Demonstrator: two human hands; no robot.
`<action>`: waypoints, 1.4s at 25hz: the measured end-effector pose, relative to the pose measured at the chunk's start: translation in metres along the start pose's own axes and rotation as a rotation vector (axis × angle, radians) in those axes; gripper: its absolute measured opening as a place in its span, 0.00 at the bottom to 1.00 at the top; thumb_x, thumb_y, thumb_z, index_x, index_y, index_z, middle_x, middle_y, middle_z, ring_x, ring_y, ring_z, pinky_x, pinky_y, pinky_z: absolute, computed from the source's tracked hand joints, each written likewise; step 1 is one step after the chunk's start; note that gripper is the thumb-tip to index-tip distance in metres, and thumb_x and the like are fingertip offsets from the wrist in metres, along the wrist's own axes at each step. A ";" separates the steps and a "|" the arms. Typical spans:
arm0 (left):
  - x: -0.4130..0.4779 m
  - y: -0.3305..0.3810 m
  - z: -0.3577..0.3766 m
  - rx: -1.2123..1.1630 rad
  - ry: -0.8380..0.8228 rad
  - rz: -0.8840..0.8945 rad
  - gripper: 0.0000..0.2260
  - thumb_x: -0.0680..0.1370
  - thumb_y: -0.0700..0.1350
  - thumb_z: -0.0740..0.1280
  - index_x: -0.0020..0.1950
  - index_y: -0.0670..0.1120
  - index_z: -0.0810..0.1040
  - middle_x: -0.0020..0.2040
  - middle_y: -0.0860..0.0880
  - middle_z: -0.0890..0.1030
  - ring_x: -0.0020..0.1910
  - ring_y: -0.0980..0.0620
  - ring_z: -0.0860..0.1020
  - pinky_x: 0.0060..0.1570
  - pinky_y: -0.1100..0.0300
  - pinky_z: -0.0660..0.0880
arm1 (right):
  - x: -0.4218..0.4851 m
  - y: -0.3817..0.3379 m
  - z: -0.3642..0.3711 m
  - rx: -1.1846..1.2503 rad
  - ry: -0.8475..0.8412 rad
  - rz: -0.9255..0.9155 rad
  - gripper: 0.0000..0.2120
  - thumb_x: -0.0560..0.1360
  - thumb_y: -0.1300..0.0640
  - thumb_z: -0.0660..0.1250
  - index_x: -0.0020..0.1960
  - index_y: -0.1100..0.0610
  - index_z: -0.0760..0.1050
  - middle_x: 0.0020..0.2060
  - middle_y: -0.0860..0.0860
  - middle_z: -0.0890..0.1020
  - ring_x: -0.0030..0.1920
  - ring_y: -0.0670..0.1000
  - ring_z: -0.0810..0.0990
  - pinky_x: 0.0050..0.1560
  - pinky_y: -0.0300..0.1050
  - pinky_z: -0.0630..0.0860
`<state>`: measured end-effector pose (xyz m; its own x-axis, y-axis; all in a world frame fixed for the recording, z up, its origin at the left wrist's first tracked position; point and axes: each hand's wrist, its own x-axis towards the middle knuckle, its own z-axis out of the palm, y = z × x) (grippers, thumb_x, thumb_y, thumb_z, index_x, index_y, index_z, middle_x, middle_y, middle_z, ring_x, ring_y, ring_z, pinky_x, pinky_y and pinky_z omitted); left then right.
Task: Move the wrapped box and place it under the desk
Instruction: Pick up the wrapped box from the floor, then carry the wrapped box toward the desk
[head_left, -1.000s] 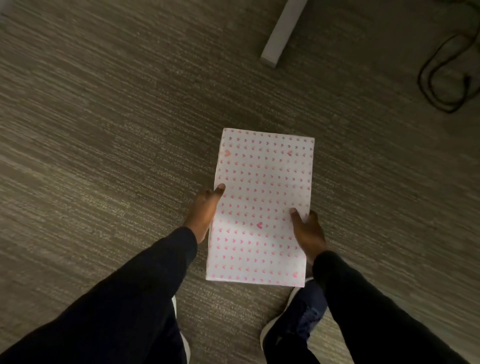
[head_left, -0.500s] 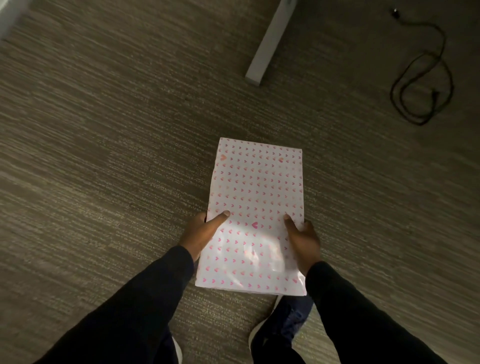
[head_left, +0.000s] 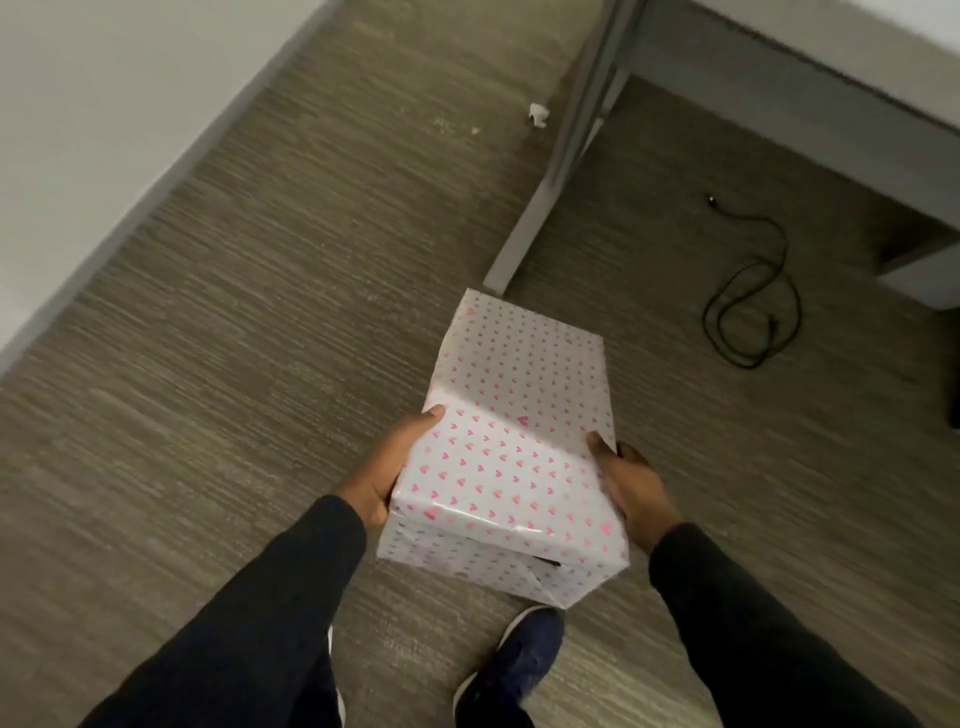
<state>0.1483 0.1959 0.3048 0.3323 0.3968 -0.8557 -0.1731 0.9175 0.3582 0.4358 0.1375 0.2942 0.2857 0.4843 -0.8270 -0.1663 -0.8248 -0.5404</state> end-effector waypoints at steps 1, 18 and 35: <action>-0.010 0.012 0.011 -0.035 0.009 0.021 0.25 0.81 0.60 0.66 0.71 0.45 0.78 0.66 0.38 0.83 0.65 0.35 0.81 0.70 0.35 0.72 | -0.008 -0.018 -0.005 -0.019 -0.022 -0.006 0.16 0.81 0.49 0.68 0.65 0.57 0.76 0.47 0.52 0.88 0.37 0.48 0.89 0.30 0.41 0.82; 0.005 0.112 0.016 -0.184 0.019 0.016 0.30 0.75 0.69 0.68 0.69 0.50 0.79 0.57 0.41 0.87 0.54 0.39 0.87 0.48 0.49 0.82 | 0.014 -0.135 0.043 -0.421 -0.066 -0.112 0.20 0.81 0.37 0.61 0.66 0.49 0.73 0.51 0.47 0.83 0.46 0.48 0.82 0.39 0.41 0.73; 0.240 0.076 -0.001 0.075 0.046 0.116 0.53 0.61 0.70 0.78 0.81 0.64 0.57 0.73 0.46 0.74 0.63 0.41 0.79 0.60 0.43 0.80 | 0.225 -0.083 0.019 -0.354 -0.042 0.050 0.44 0.66 0.25 0.71 0.77 0.36 0.63 0.66 0.48 0.79 0.61 0.56 0.81 0.62 0.61 0.78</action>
<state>0.2142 0.3610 0.1268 0.2706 0.4999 -0.8228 -0.1376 0.8659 0.4808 0.4960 0.3207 0.1497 0.2456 0.4466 -0.8604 0.1603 -0.8940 -0.4184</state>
